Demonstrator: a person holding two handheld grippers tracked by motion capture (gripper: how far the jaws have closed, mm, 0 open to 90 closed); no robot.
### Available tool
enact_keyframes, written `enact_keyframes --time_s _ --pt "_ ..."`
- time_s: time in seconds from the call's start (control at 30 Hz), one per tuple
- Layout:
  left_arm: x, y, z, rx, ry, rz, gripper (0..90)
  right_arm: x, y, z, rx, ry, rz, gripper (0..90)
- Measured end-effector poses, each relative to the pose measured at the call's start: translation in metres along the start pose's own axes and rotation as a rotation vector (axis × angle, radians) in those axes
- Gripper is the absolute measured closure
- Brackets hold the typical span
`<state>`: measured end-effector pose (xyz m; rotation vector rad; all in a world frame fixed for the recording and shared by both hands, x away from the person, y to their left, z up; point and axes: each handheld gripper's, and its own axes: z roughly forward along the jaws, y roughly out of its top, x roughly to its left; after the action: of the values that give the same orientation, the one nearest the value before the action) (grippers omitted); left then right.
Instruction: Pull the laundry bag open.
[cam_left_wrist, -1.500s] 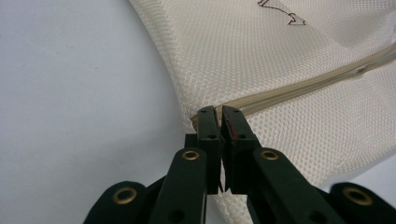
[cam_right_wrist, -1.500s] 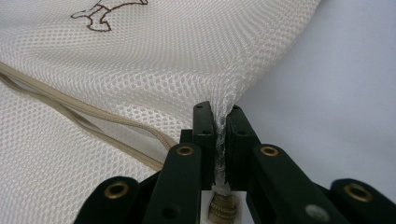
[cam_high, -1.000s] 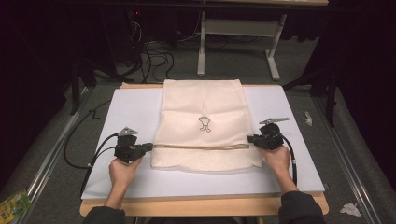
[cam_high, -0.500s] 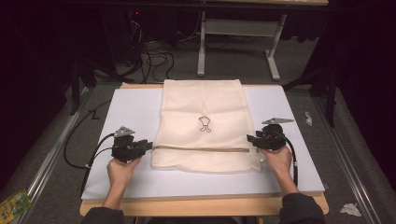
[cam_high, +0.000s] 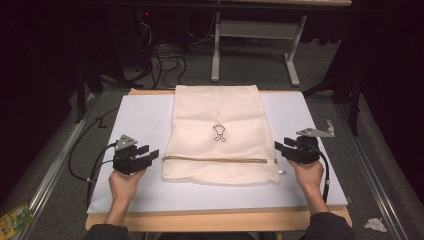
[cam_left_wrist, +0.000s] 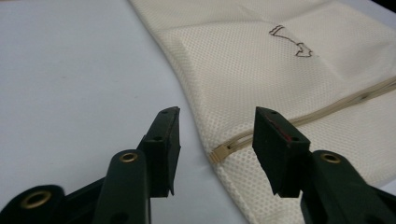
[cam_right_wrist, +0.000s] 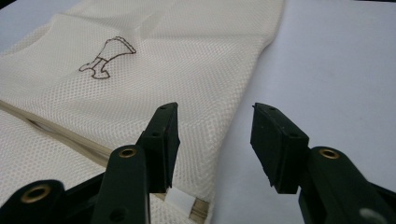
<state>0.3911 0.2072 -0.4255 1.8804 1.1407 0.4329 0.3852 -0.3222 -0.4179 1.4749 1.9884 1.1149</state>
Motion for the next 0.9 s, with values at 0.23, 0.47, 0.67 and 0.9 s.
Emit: enact_keyframes --time_s 0.23,0.47,0.67,0.9 --pt "0.002 -0.002 -0.005 -0.028 0.018 0.017 43.3 -0.014 -0.01 -0.012 -0.031 -0.02 0.03 52.7" --pt "0.01 -0.011 -0.01 -0.062 0.044 -0.009 42.7 -0.024 -0.023 -0.023 -0.079 -0.043 0.055 55.3" --pt "0.017 -0.019 -0.013 -0.084 0.073 -0.027 41.0 -0.03 -0.034 -0.028 -0.101 -0.06 0.081 55.6" --pt "0.023 -0.027 -0.011 -0.088 0.087 -0.055 40.4 -0.037 -0.048 -0.03 -0.112 -0.086 0.102 55.6"
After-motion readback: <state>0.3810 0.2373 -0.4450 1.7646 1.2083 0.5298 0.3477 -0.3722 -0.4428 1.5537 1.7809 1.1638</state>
